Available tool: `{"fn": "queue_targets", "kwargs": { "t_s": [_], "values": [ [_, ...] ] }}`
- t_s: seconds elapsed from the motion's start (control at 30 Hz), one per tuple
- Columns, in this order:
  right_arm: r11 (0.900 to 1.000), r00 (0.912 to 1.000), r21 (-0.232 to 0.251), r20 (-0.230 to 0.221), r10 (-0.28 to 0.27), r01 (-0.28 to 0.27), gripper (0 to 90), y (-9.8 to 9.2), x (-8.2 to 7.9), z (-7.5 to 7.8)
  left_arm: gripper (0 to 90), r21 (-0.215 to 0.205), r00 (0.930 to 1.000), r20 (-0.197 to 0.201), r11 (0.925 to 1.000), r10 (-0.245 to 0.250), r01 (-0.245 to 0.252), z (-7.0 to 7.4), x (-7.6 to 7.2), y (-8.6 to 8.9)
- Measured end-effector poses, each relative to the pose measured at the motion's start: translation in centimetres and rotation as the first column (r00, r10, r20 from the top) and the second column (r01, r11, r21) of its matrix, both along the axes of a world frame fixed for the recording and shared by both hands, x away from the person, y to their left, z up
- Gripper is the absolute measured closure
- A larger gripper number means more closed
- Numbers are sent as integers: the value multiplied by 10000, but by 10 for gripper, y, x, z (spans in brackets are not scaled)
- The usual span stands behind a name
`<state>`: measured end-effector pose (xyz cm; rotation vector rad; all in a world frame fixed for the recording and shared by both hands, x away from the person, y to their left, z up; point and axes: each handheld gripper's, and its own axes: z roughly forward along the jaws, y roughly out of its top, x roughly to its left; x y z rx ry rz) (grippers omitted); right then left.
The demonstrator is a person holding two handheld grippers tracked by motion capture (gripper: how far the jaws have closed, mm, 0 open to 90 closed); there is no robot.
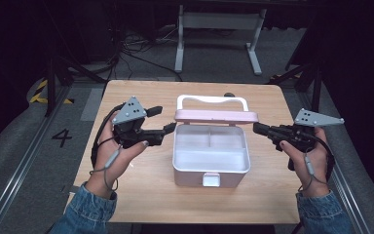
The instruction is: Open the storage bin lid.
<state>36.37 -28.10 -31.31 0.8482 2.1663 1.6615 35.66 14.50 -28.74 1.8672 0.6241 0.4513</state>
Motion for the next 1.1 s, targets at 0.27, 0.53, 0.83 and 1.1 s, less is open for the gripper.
{"fn": "queue_targets", "kwargs": {
  "t_s": [0.27,0.53,0.83,1.1],
  "values": [
    [10000,10000,47,-27,-20,20,900,-1,1,1,328,62,9999,67,9999,82,-82,-12,9,-17],
    [9998,9998,146,-116,-140,142,900,-4,5,1,334,-222,9995,207,9995,223,-218,-21,30,-35],
    [9995,9995,219,-226,-209,214,900,-4,13,1,344,-610,9989,196,9973,416,-404,-25,47,-40],
    [9991,9992,271,-252,-324,331,900,-3,18,-2,469,-1034,9995,173,9943,267,-248,-25,57,-41]
  ]
}}
